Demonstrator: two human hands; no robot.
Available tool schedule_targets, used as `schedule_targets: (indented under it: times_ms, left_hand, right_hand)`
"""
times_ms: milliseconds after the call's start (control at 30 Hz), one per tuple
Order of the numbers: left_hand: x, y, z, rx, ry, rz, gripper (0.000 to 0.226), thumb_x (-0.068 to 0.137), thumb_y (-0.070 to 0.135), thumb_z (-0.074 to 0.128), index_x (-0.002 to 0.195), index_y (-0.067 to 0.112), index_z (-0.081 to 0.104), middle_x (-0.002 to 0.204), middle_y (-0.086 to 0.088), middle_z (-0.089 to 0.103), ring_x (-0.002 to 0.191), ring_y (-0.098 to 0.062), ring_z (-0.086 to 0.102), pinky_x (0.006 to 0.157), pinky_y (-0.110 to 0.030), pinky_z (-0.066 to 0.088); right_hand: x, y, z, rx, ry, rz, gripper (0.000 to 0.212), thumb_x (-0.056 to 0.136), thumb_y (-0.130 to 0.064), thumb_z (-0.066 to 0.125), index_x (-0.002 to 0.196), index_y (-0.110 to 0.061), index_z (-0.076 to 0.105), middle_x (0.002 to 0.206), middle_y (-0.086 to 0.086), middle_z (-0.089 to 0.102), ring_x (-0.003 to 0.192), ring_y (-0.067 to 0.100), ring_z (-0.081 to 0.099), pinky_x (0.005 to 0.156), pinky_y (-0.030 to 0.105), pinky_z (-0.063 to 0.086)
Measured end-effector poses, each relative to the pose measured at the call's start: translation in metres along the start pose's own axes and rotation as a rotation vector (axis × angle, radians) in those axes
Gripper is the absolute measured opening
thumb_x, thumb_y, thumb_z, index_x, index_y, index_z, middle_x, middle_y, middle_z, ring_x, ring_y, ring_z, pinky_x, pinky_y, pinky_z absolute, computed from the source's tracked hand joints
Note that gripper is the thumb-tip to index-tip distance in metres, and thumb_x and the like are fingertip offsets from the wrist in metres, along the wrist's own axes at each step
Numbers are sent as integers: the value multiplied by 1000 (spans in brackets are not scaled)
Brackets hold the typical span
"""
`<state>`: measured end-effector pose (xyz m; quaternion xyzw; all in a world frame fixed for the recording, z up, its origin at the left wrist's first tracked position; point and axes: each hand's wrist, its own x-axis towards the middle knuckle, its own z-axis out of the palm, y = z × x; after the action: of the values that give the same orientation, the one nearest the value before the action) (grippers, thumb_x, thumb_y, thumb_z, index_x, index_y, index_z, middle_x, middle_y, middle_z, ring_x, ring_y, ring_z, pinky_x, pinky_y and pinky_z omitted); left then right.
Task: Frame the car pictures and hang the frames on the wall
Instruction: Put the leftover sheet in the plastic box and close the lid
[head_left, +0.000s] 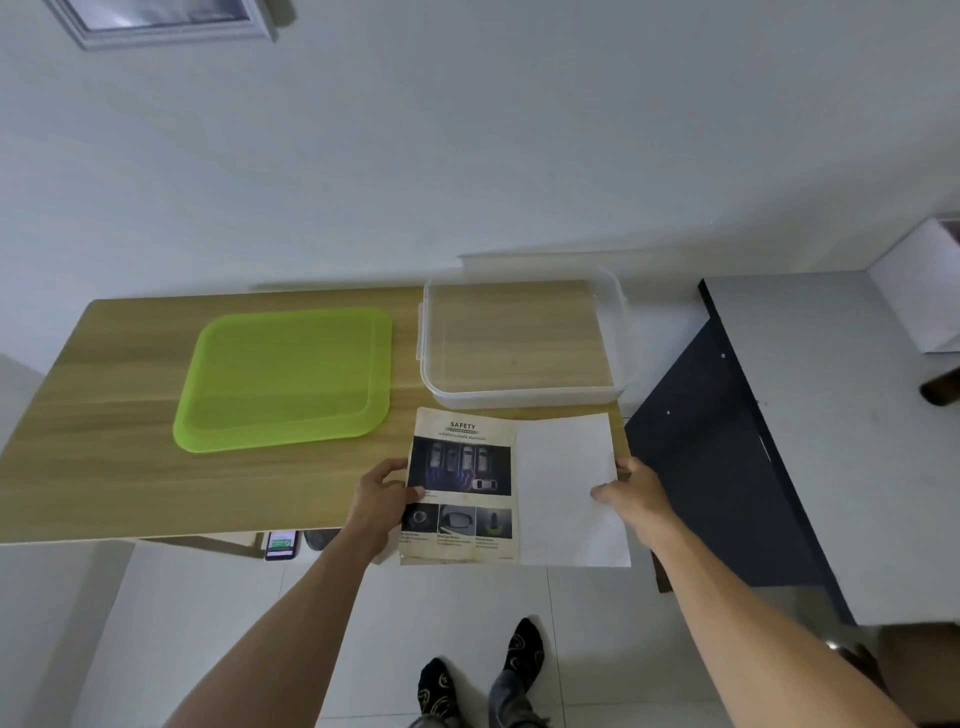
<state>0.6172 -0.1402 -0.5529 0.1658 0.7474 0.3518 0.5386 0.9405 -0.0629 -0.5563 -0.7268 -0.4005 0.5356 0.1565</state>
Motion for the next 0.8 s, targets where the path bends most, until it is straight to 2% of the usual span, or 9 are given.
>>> schedule_targets:
  times_ms: [67,200,300,400,500,633,733,800]
  left_hand:
    - [-3,0,-9,-37,-31,5,43,81,-9,67,117,13,60,80,-12,75,68,-26,71,65,-37,58]
    - [-9,1,-27,-110,-112,20,46,80,-9,69,121,11,59,93,-18,75,80,-33,72,82,-51,58]
    - [-16,7,-38,-162,-152,42,46,79,-9,69,120,11,59,97,-19,74,81,-33,71,77,-47,58]
    - [-21,22,-42,-187,-185,86,46,80,-9,69,120,10,58,97,-19,74,79,-30,72,69,-37,58]
    - [-21,44,-40,-212,-206,117,49,79,-11,69,121,9,57,93,-16,75,73,-26,72,60,-33,57]
    - [-18,81,-24,-217,-240,164,48,79,-12,68,121,8,57,88,-14,74,70,-24,72,57,-32,57]
    - [-8,115,-5,-231,-249,206,48,79,-13,68,120,8,58,86,-14,73,67,-23,70,58,-32,58]
    - [0,138,11,-244,-250,232,48,79,-13,67,120,9,58,83,-13,73,68,-23,69,62,-34,58]
  right_hand:
    - [-8,-2,-1,11,-10,-29,43,81,1,73,113,-20,52,101,-1,65,86,17,65,62,28,51]
    - [-24,-7,-2,29,-11,-82,46,82,-3,75,118,-20,52,104,0,65,88,17,66,63,27,51]
    - [-39,-14,-3,56,-4,-125,45,81,-2,76,117,-19,54,105,0,65,90,16,64,68,29,53]
    - [-49,-22,-7,84,14,-150,45,79,0,76,114,-20,56,109,4,67,97,23,66,82,42,57]
    - [-56,-36,-14,108,31,-200,41,80,0,76,109,-23,57,109,7,67,99,26,66,78,42,56]
    - [-55,-59,-37,104,78,-247,45,80,-4,77,115,-21,55,110,8,66,101,27,65,89,46,56]
    - [-44,-84,-58,139,127,-282,48,79,-2,77,119,-19,56,109,10,67,98,28,67,84,43,57]
    - [-32,-103,-73,150,163,-314,47,80,-2,76,116,-23,56,109,10,67,97,27,68,77,39,56]
